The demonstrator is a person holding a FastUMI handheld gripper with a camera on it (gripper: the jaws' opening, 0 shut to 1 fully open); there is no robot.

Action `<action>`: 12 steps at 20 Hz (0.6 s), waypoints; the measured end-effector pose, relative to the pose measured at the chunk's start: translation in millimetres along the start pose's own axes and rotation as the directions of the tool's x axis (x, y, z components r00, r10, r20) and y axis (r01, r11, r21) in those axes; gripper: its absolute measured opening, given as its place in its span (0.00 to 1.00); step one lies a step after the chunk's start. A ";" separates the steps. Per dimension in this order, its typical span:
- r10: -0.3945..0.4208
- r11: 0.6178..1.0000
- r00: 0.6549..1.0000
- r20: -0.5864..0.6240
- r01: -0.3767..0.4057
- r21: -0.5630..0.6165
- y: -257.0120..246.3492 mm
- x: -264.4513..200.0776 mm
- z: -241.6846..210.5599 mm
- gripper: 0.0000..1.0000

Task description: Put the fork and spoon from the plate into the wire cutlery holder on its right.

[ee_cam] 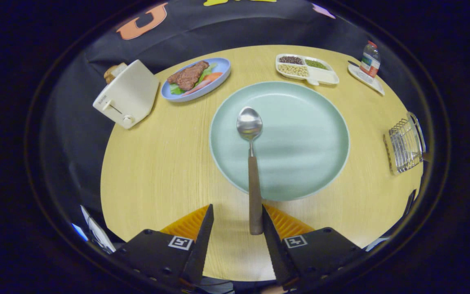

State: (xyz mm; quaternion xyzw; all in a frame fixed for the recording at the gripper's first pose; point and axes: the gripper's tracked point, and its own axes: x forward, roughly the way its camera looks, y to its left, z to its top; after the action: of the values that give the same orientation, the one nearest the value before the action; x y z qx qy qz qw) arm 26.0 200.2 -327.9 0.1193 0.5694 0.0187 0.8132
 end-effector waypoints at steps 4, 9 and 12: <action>-0.025 1.000 0.999 0.027 0.025 -0.004 -0.3 1.8 3.7 0.35; -0.019 0.999 0.997 0.081 0.022 -0.033 -2.6 -2.8 7.8 0.08; -0.032 0.997 0.993 0.115 0.039 -0.060 -9.2 -7.5 7.0 0.08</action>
State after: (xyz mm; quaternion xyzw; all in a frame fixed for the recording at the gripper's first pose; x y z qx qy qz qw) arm 28.9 188.9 -320.7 0.0845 0.5234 0.0151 0.8478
